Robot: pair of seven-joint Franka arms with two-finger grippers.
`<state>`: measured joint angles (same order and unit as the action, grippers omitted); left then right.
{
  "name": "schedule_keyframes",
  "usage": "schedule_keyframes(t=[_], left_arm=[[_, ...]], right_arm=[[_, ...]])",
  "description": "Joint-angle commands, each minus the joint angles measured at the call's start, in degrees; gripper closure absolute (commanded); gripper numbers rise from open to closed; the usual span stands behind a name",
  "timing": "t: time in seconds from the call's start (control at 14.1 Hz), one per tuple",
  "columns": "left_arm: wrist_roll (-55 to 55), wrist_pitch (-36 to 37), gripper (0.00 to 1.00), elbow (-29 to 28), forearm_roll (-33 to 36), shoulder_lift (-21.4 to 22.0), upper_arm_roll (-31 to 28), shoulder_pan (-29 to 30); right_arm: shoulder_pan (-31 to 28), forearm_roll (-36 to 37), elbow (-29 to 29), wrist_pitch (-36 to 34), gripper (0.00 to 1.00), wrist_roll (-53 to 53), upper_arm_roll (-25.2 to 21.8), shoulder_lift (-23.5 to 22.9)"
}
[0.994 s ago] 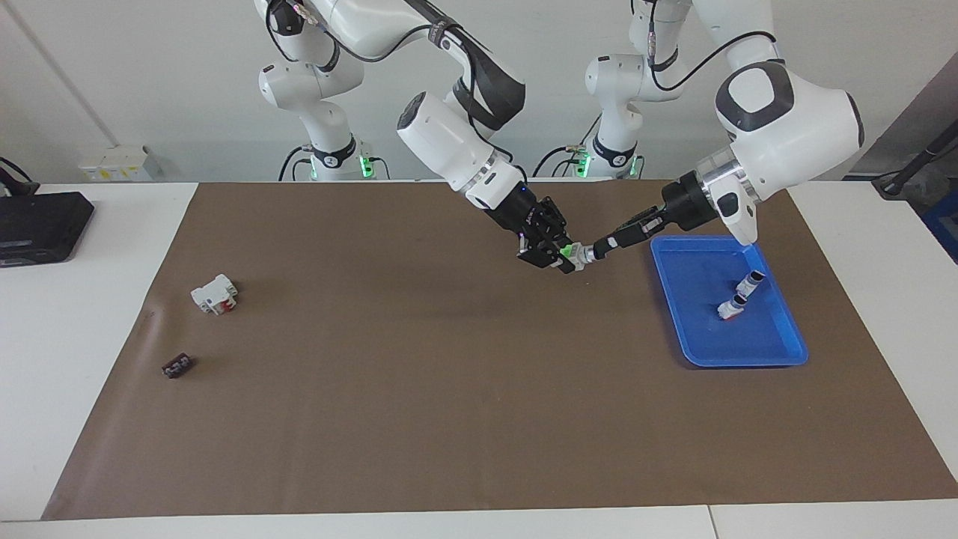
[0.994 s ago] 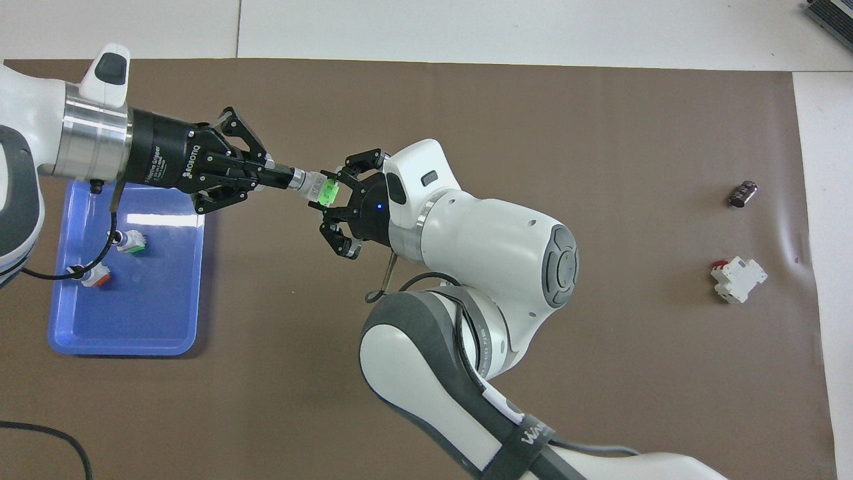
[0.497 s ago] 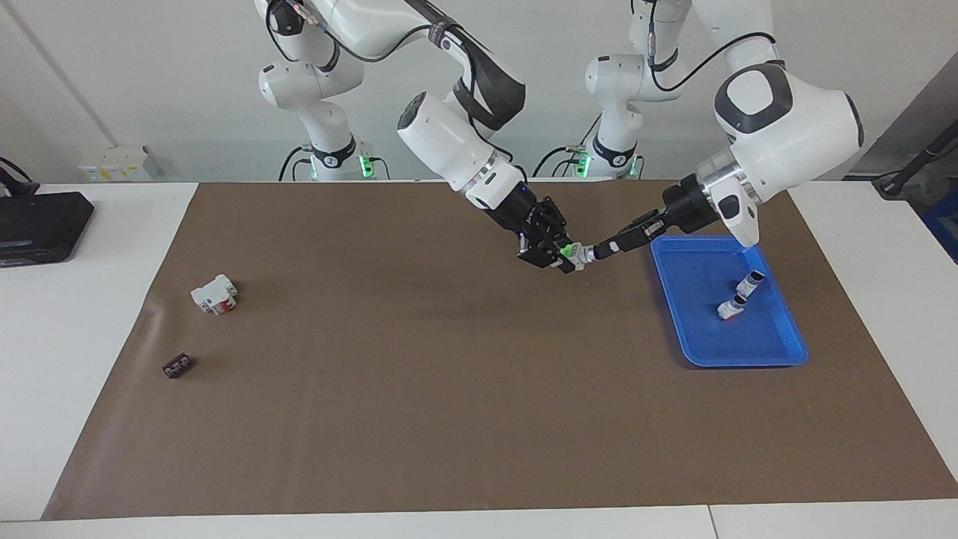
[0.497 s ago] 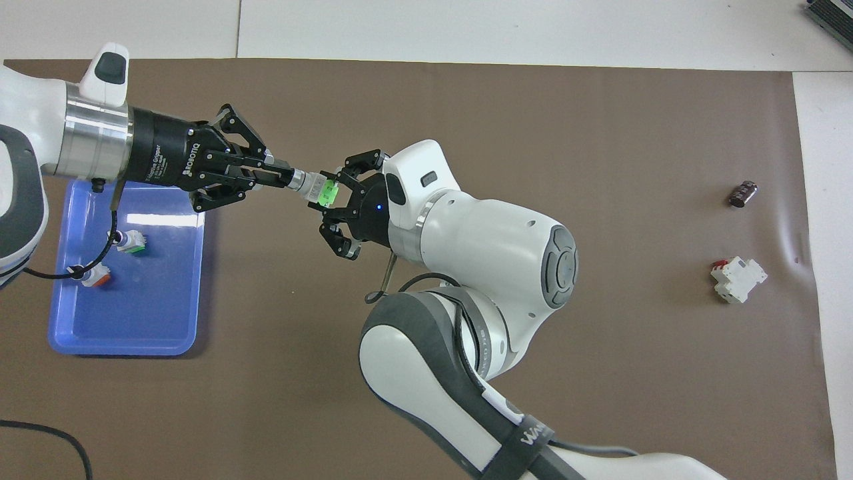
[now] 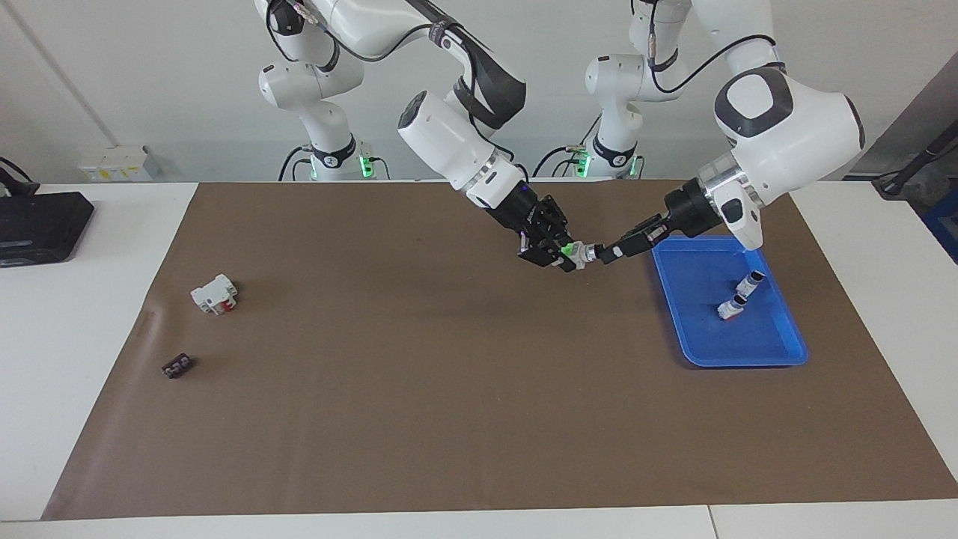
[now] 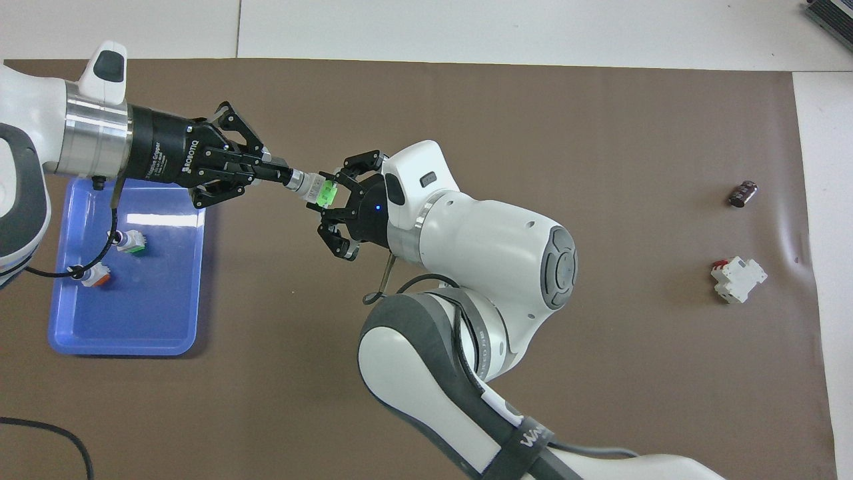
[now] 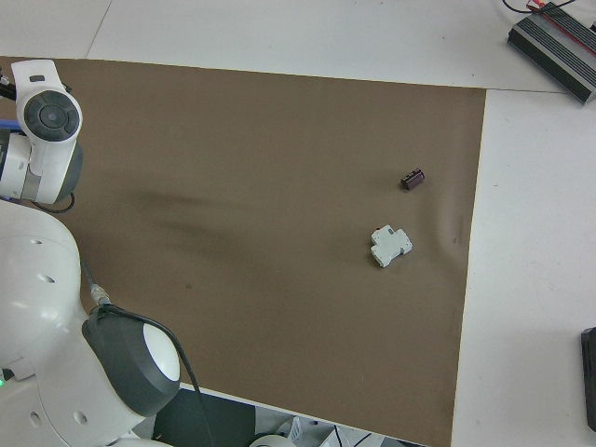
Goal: Turn and place switch with both arms
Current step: 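Close the left gripper on the knob while the right gripper holds it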
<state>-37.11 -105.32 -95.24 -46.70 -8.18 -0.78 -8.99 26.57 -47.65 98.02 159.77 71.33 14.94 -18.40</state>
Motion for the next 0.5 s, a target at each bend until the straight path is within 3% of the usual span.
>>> schedule_keyframes(t=[0.0, 0.43], left_arm=[[-0.33, -0.23, 0.99, -0.03, 0.73, 0.10, -0.19, -0.94], [-0.78, -0.41, 1.00, -0.47, 0.73, 0.18, -0.28, -1.73]], right_arm=[[-0.30, 1.51, 0.95, 0.10, 1.00, -2.25, 0.35, 1.18], [-0.30, 1.51, 0.95, 0.10, 1.00, -2.25, 0.35, 1.18]])
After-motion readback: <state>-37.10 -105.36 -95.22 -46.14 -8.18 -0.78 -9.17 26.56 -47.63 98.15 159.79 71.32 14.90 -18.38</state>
